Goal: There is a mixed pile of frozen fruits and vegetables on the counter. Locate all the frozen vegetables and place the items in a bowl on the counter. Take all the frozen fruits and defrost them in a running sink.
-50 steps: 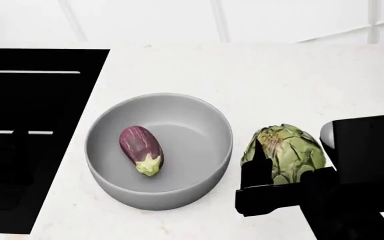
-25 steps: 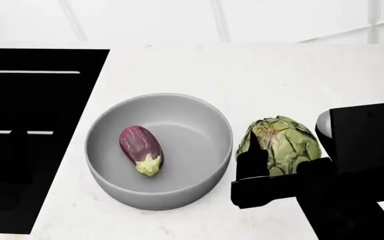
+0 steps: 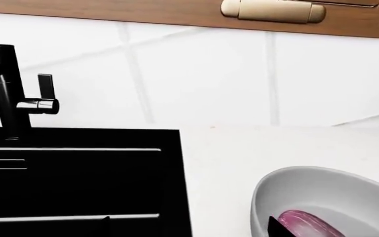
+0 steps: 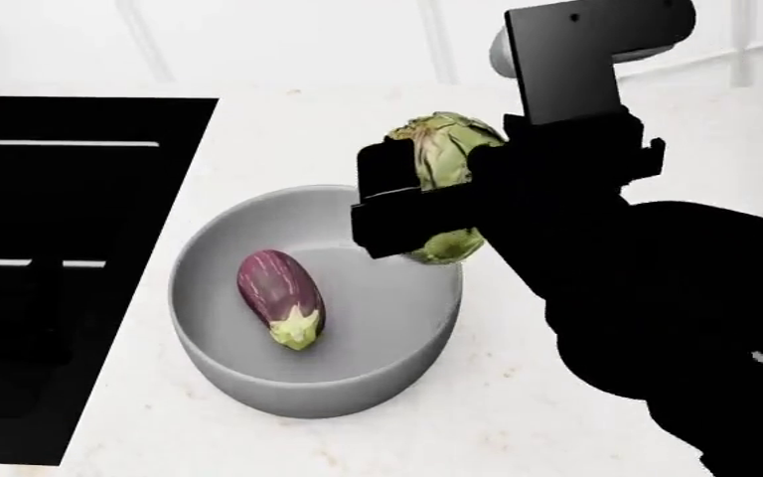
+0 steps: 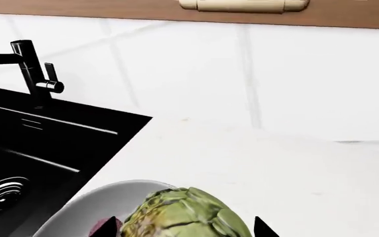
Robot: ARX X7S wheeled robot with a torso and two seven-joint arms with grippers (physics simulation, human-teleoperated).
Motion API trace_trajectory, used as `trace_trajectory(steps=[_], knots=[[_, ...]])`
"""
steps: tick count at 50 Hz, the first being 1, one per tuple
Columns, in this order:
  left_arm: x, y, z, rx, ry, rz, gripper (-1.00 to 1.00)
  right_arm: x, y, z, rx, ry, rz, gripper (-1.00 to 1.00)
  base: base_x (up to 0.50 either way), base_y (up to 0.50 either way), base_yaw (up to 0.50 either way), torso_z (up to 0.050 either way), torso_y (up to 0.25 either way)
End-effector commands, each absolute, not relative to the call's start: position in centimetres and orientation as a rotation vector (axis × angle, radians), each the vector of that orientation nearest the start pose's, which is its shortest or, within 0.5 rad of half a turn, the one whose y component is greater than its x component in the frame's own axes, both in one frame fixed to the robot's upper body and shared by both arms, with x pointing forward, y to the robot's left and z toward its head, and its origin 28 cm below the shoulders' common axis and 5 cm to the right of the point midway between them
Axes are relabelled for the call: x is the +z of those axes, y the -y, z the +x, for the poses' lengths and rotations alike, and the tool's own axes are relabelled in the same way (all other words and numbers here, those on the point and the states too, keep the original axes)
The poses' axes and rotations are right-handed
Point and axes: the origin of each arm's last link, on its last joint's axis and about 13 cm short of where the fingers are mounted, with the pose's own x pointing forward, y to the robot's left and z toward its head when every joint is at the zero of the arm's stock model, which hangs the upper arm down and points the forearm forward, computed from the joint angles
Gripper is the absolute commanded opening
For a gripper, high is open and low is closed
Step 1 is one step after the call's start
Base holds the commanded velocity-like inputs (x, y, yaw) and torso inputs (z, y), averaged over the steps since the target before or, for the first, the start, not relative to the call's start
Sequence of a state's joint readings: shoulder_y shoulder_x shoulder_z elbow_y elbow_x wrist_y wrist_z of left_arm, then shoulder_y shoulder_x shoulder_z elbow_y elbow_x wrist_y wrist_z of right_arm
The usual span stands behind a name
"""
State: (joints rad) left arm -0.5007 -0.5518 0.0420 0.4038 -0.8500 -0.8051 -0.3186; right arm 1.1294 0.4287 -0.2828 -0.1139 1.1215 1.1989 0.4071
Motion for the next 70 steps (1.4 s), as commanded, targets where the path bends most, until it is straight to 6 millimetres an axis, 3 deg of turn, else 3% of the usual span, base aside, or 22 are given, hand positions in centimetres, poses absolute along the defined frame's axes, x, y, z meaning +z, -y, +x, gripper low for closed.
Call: trace_trajectory(steps=[1,8,23,44,45,59,70], knots=[[18.1,-27.1,26.0,-0.101,-0.027,-0.056,1.00,28.3,8.2,34.8,0.465,-0.281,-0.001,-1.00,0.00,0.00,0.00,0.000,0.000],[17.9,-27.3,26.1,-0.092,-0.029,-0.066,1.00,27.7,6.9,36.3,0.503,-0.335,-0.001,-1.00,0.00,0.00,0.00,0.000,0.000],[17.6,-27.5,26.2,-0.086,-0.032,-0.072,1.00,24.9,6.4,36.9,0.491,-0.438,-0.060,-1.00,0.00,0.00,0.00,0.000,0.001],[17.1,-27.6,26.2,-0.082,-0.037,-0.073,1.00,24.3,6.1,36.7,0.493,-0.457,-0.095,-1.00,0.00,0.00,0.00,0.000,0.000],[17.2,-27.4,26.2,-0.082,-0.037,-0.073,1.00,24.3,6.0,36.6,0.495,-0.458,-0.096,1.00,0.00,0.00,0.00,0.000,0.000],[17.2,-27.4,26.1,-0.087,-0.035,-0.074,1.00,25.8,6.0,36.1,0.511,-0.414,-0.072,1.00,0.00,0.00,0.00,0.000,0.000],[17.6,-27.6,26.2,-0.084,-0.028,-0.079,1.00,29.7,7.1,34.4,0.487,-0.233,-0.026,1.00,0.00,0.00,0.00,0.000,0.000]])
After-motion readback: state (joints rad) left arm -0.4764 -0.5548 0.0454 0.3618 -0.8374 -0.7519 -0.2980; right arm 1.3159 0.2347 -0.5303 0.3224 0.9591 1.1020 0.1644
